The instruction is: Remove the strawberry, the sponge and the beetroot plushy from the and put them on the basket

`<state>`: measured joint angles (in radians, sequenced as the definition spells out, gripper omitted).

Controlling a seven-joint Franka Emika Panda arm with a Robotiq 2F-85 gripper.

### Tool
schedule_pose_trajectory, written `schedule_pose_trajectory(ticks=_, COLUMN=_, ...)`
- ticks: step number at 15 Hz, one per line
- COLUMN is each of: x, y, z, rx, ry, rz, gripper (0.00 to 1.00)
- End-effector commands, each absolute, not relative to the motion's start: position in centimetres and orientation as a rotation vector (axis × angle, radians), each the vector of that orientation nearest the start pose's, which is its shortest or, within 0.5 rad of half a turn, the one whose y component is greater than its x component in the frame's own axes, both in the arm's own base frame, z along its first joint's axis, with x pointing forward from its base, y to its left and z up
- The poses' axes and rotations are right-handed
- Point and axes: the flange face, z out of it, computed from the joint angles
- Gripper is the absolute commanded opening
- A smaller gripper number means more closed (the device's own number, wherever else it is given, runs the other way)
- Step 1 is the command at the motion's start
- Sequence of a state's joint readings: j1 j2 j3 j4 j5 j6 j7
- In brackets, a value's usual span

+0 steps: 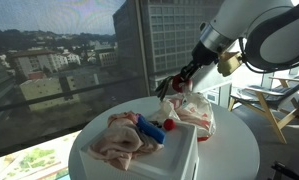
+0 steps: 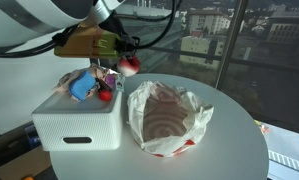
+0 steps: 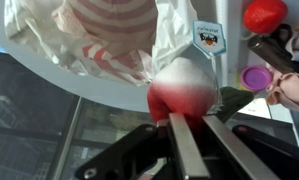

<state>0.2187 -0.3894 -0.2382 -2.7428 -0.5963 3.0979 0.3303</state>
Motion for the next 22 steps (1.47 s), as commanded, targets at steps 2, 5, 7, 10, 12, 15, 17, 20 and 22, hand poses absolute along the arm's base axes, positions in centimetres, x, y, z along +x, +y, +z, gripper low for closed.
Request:
schedule_pose_trajectory(ticks=2, x=40.8, y=8.0, z=42.8, rx=-2.782, ry=-0.638, rz=-1.231, gripper=0.12)
schedule_pose_trajectory(ticks=5, x=40.3, y=11.4, z=41.8, rx=-2.703, ry=-0.811, rz=-1.144, gripper=0.12)
schedule_pose_trajectory(ticks=7, x=39.7, y=12.2, z=41.7, rx=-2.663, ry=-0.9, rz=-1.075, gripper=0.12)
schedule_pose_trajectory(ticks=10, x=39.2, y=11.8, z=41.4, rx=-2.625, ry=-0.993, rz=-0.998, gripper=0.13)
schedule_pose_trajectory(ticks=12, x=39.2, y=10.9, z=41.6, rx=-2.619, ry=-1.012, rz=-0.982, gripper=0.4)
schedule_pose_trajectory(ticks=15, x=39.3, y=9.5, z=42.4, rx=-2.61, ry=-1.008, rz=-0.977, gripper=0.5)
schedule_pose_trajectory(ticks=17, x=39.3, y=8.8, z=42.8, rx=-2.606, ry=-0.999, rz=-0.972, gripper=0.66)
schedule_pose_trajectory(ticks=20, x=39.1, y=8.3, z=43.3, rx=-2.594, ry=-0.99, rz=-0.959, gripper=0.88)
schedule_pose_trajectory(ticks=22, x=38.9, y=7.9, z=43.5, rx=-2.617, ry=-0.969, rz=-0.944, gripper=0.99)
